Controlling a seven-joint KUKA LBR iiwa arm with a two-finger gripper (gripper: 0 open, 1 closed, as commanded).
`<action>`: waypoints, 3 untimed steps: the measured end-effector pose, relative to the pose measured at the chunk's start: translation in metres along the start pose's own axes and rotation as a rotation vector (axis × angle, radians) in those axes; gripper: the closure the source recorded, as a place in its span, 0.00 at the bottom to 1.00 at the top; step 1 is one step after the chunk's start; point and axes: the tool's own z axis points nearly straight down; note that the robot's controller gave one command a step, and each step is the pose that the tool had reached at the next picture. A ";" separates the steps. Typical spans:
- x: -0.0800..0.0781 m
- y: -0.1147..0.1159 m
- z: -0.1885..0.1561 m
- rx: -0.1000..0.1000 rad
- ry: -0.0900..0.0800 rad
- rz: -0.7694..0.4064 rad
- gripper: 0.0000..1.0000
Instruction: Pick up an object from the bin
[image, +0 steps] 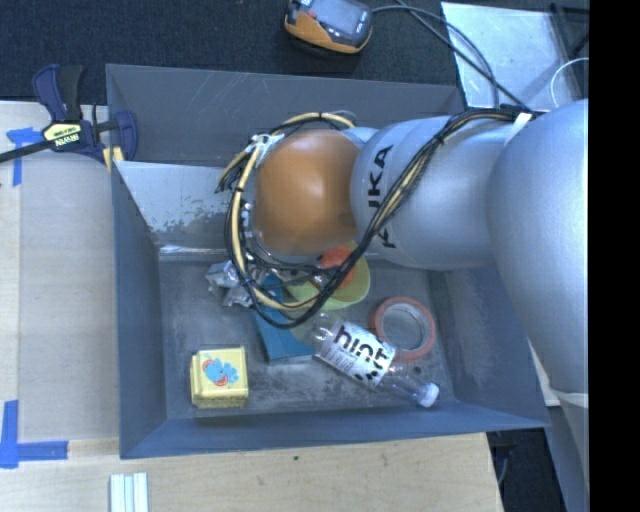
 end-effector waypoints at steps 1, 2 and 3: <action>0.000 0.000 0.000 0.000 0.000 0.000 1.00; -0.002 0.001 -0.010 -0.002 -0.005 0.002 1.00; -0.001 0.000 -0.042 -0.006 0.005 0.002 1.00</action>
Offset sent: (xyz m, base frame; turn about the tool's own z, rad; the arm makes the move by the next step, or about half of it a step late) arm 0.0000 0.0001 0.0348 0.0004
